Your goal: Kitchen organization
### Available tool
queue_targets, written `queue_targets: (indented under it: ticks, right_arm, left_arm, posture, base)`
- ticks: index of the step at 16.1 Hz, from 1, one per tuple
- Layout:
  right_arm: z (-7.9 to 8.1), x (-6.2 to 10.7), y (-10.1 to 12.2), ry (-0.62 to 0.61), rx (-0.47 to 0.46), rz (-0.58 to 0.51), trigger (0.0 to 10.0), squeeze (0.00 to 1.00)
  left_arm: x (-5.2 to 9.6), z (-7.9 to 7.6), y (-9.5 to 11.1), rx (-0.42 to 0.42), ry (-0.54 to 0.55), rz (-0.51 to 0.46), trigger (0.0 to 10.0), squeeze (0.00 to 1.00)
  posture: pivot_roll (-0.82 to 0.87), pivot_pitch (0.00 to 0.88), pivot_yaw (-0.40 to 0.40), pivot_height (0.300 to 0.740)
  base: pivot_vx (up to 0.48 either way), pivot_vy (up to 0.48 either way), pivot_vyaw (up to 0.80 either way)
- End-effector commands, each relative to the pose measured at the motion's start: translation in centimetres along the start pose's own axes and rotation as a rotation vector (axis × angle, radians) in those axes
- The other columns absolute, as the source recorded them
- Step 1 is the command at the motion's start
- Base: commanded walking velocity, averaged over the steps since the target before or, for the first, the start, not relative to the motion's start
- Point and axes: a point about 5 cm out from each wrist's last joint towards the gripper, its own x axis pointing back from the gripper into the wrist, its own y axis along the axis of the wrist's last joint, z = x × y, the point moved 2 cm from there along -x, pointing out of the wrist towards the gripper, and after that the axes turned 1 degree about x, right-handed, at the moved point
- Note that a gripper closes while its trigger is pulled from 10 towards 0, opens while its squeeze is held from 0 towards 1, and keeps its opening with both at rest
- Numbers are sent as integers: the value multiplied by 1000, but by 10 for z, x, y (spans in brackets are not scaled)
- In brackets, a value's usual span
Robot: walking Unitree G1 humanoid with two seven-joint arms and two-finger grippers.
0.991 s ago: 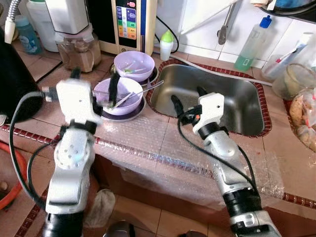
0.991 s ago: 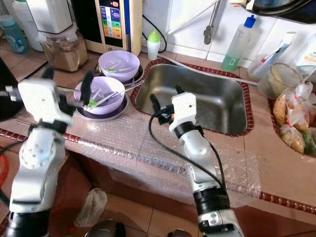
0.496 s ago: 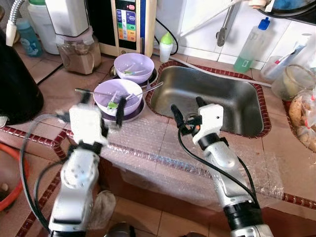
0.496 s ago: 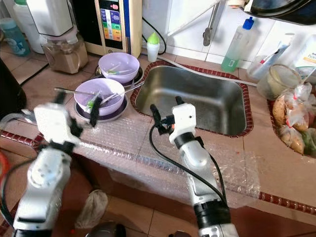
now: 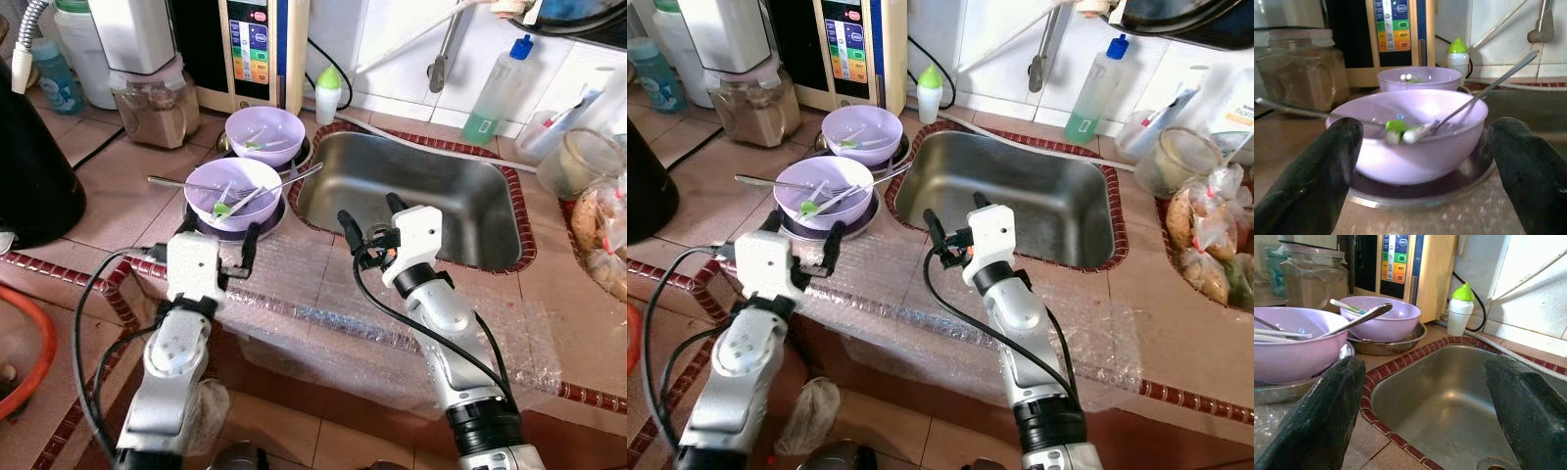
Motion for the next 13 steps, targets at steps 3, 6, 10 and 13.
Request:
queue_targets:
  ticks: [3,6,10,13]
  right_arm:
    - [3,-2,7,18,3,-17,10000,0]
    - [2,-2,7,19,4,-16,10000,0]
    - [4,-1,7,27,-1,-12,10000,0]
    - [5,-1,6,34,-5,-10,10000,0]
  left_arm:
    - [-8,-7,-6,17,-31,3,0,0]
    - [-11,-11,-10,22,-41,-1,0,0]
    - [-13,-9,-10,18,-20,-13,4157,0]
    - [-16,-6,-10,11,-11,-23,4980,0]
  posture:
    - [8,0,-25,740]
    - [4,0,-24,740]
    - [4,0,-21,740]
    - [4,0,-22,740]
  base:
    - [0,0,0]
    - [0,0,0]
    - [0,0,0]
    - [0,0,0]
